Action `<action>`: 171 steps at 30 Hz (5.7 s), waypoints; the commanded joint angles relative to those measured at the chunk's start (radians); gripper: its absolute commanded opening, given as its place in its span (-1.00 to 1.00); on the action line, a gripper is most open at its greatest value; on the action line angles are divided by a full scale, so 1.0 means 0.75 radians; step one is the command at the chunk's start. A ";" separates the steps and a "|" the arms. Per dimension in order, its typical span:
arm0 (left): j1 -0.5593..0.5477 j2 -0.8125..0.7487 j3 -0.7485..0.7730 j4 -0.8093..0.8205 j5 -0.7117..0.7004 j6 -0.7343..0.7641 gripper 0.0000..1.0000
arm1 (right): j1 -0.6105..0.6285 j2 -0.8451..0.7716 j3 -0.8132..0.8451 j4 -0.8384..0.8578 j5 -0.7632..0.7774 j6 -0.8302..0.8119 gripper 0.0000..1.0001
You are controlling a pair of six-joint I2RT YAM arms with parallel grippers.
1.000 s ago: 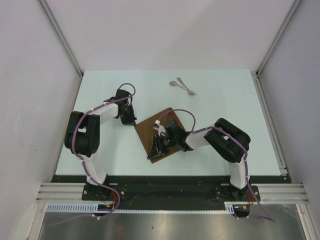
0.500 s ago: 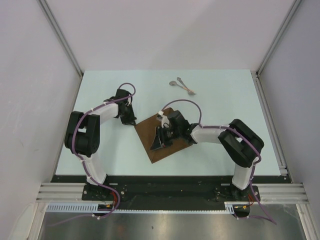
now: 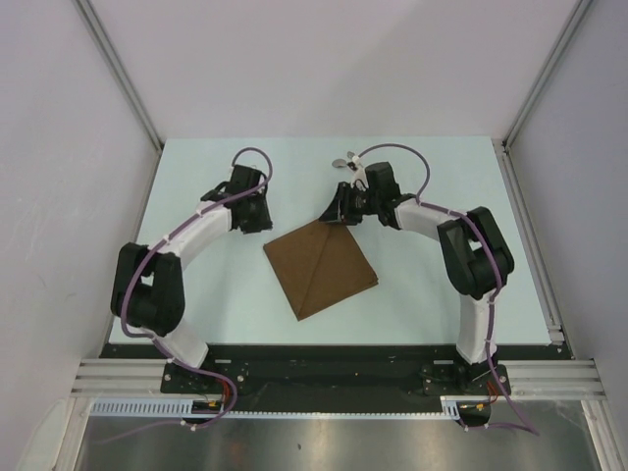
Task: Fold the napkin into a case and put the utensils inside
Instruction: Fold the top corner of the square-folded napkin at the center of the board, then pick up the upper triangle-folded napkin from the center of the board.
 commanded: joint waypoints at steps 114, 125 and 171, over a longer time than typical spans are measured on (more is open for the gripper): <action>0.136 0.292 -0.119 0.099 0.274 -0.352 -0.49 | 1.028 0.061 0.277 -0.835 1.217 -0.431 -0.12; 0.136 0.292 -0.121 0.105 0.285 -0.342 -0.48 | 1.046 0.120 0.230 -0.798 1.170 -0.400 -0.03; 0.136 0.178 -0.188 0.026 0.225 -0.387 0.00 | 0.868 -0.176 0.087 -0.694 1.009 -0.271 -1.00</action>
